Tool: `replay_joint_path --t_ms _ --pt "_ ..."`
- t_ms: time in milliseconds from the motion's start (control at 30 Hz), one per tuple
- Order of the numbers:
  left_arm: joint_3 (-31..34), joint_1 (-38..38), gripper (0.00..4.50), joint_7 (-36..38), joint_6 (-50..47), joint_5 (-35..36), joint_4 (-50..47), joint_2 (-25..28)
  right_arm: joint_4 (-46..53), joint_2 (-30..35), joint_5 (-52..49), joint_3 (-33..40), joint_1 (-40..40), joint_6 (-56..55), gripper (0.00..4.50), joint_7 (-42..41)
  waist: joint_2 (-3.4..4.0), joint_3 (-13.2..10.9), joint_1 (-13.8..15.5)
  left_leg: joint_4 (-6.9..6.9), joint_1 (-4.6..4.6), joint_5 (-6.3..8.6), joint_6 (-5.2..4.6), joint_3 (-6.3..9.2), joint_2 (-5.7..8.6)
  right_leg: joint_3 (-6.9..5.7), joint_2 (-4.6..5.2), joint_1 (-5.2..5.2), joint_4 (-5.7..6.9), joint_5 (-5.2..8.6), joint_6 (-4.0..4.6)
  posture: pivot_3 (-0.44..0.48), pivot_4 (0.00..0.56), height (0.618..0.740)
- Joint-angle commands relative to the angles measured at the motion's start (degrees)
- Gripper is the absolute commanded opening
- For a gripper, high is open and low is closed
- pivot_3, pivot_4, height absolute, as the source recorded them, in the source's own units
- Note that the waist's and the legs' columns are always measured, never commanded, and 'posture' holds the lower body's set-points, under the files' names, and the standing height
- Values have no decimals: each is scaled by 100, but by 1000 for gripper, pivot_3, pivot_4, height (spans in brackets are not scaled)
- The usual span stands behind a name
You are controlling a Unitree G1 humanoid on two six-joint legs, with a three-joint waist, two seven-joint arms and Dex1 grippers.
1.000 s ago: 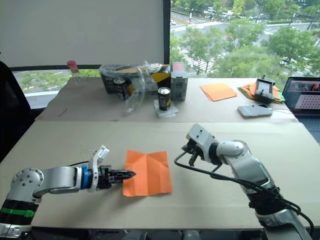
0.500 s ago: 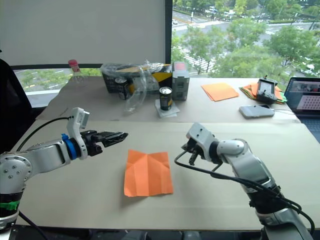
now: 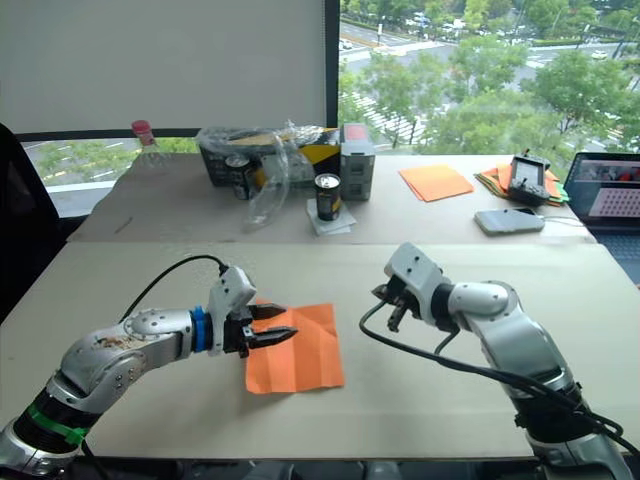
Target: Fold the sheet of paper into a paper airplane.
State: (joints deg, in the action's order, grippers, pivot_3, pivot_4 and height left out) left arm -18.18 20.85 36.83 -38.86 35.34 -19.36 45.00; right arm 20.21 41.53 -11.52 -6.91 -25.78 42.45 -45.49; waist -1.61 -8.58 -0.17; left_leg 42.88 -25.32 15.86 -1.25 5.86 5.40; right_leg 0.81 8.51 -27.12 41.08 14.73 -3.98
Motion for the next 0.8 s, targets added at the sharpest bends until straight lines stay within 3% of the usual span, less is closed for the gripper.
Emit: replay_joint_path --t_ms 33,167,400,533,700,800 --pt "-133 -139 1233 284 557 -728 -24 -20 286 -49 -177 212 -60 169 0 92 0 0 5 0 0 0 -1 0 0 0 0 0 0 0 0 0 150 670" --pt "-199 -301 12 505 782 -1249 195 -21 314 -295 -416 115 -16 347 0 100 0 0 7 0 0 1 -2 2 -1 -1 0 0 0 0 0 0 150 670" --pt "-147 -617 12 723 992 -1633 320 -182 -176 -785 -307 -5 -194 352 0 525 1 0 -3 0 3 1 -2 5 0 -4 0 1 0 0 0 0 150 670" --pt "-117 -715 0 727 981 -1775 262 -321 -125 -1336 -666 148 -229 903 1277 821 2 1 -10 -1 6 0 -1 6 0 -4 0 2 2 0 0 0 150 670" --pt "-45 -730 0 730 916 -1872 226 -466 25 -1539 -877 39 -176 1473 2975 950 2 1 4 1 7 0 -2 9 3 -6 0 7 2 -1 -1 0 150 670" --pt "-37 -716 0 764 888 -1894 199 -525 -51 -1784 -914 2 -186 1655 2975 1185 3 1 -11 -1 9 0 -1 11 2 -7 -1 6 4 -1 -1 0 150 670"
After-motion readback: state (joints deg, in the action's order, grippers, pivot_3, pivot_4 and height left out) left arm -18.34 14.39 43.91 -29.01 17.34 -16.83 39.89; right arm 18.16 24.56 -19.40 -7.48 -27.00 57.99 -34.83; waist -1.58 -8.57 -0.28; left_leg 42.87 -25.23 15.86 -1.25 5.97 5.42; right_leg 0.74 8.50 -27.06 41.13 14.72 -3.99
